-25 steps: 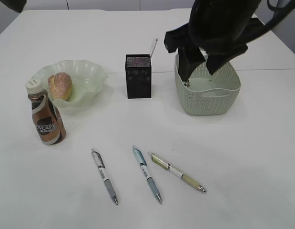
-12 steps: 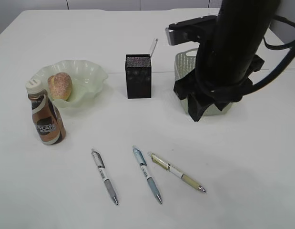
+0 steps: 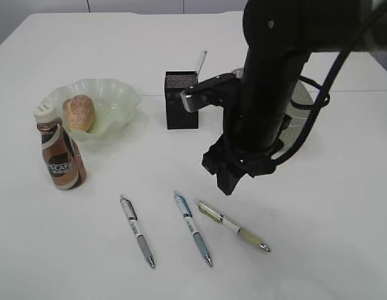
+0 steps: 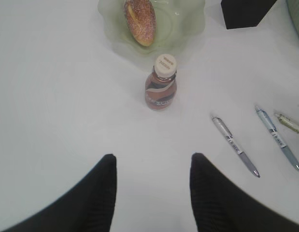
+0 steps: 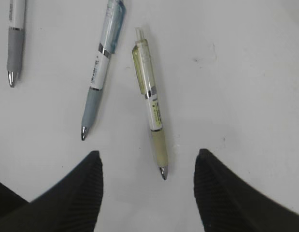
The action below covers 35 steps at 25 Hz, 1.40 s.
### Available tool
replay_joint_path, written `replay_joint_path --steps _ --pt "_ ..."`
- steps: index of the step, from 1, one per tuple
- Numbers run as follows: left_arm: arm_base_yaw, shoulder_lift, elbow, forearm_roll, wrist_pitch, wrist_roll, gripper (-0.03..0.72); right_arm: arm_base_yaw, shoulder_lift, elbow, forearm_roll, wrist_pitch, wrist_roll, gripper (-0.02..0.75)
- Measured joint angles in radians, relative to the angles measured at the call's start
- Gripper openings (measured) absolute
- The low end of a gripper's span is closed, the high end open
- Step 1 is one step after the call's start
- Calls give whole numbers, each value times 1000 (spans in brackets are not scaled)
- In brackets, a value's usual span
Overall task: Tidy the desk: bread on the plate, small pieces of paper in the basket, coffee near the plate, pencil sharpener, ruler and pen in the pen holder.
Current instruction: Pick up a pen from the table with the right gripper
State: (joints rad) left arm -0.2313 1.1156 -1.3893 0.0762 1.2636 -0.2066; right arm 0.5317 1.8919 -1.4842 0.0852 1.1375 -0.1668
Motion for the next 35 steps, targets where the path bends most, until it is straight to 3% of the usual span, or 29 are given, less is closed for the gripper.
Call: replay_joint_path --steps 9,24,29,35 --pt "0 0 0 0 0 0 361 0 138 4 -27 -25 -22 467" --pt "0 0 0 0 0 0 361 39 163 115 -44 -215 -98 467" --pt "0 0 0 0 0 0 361 114 208 115 -129 -221 -82 467" --pt "0 0 0 0 0 0 361 125 214 115 -226 -223 -26 467"
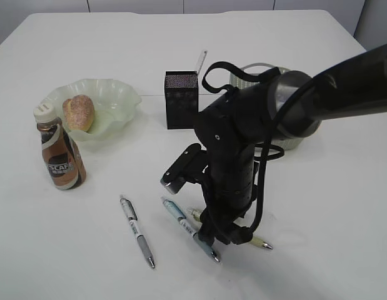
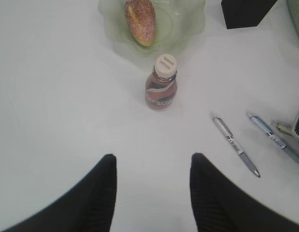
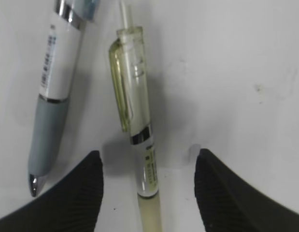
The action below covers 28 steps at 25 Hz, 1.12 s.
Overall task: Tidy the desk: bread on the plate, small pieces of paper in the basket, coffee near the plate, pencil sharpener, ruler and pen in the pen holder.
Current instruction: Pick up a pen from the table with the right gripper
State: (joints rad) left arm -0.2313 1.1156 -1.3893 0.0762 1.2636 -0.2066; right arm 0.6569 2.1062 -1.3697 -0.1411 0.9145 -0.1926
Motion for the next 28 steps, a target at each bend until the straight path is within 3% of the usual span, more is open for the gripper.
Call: replay_joint_path --steps 18,28 --pt "0 0 2 0 0 0 361 0 6 0 80 0 -102 466" --pt "0 -4 2 0 0 0 361 0 6 0 80 -23 -126 382"
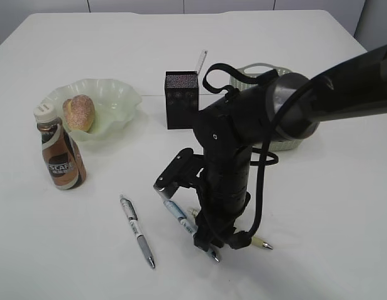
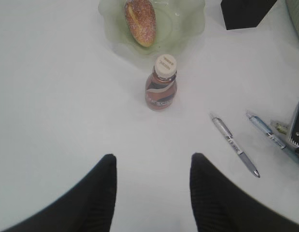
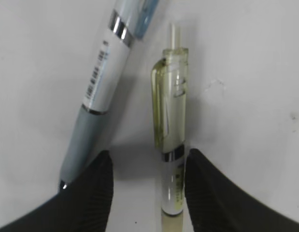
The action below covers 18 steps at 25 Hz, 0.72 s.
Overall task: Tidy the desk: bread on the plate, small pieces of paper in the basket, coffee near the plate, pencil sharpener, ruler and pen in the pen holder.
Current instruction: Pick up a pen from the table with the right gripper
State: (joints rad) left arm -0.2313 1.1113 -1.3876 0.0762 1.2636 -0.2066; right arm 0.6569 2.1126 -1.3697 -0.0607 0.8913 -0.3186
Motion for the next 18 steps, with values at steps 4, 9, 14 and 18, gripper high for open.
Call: replay_joint_path --steps 4,9,14,18 --pt "0 -2 0 0 0 0 361 0 0 0 -2 1 0 382" --pt "0 -2 0 0 0 1 361 0 0 0 -19 4 0 381" --pt "0 -2 0 0 0 1 361 -2 0 -2 -19 4 -19 382" --pt "0 -2 0 0 0 1 361 -6 0 -2 -21 4 -25 382"
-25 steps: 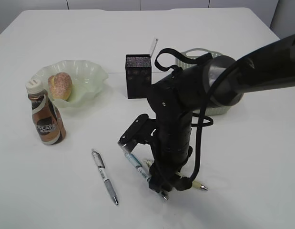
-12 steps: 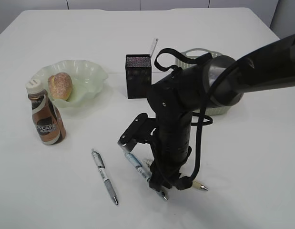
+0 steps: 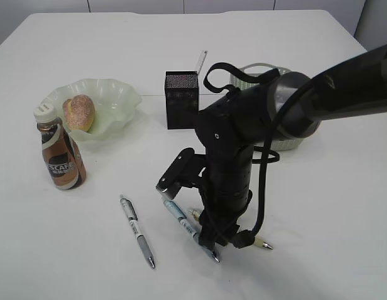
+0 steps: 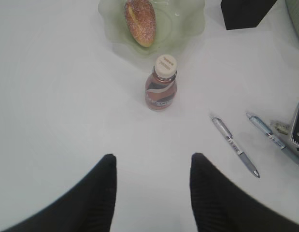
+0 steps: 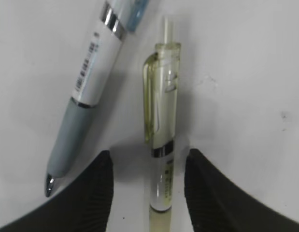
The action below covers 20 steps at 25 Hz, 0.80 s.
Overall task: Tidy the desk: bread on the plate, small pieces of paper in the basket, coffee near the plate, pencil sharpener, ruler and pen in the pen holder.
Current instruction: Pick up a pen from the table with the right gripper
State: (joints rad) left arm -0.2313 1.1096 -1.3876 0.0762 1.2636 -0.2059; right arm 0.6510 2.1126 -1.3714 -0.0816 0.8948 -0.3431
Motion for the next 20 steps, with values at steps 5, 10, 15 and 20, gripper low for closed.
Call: replay_joint_path --steps 5,10,15,20 --pt "0 0 0 0 0 0 361 0 2 0 0 -2 -4 381" --pt "0 0 0 0 0 0 361 -2 13 -4 0 -6 -4 381" --pt "0 0 0 0 0 0 361 -2 15 -6 6 -4 -4 381" --pt "0 0 0 0 0 0 361 -3 16 -8 23 -4 -6 381"
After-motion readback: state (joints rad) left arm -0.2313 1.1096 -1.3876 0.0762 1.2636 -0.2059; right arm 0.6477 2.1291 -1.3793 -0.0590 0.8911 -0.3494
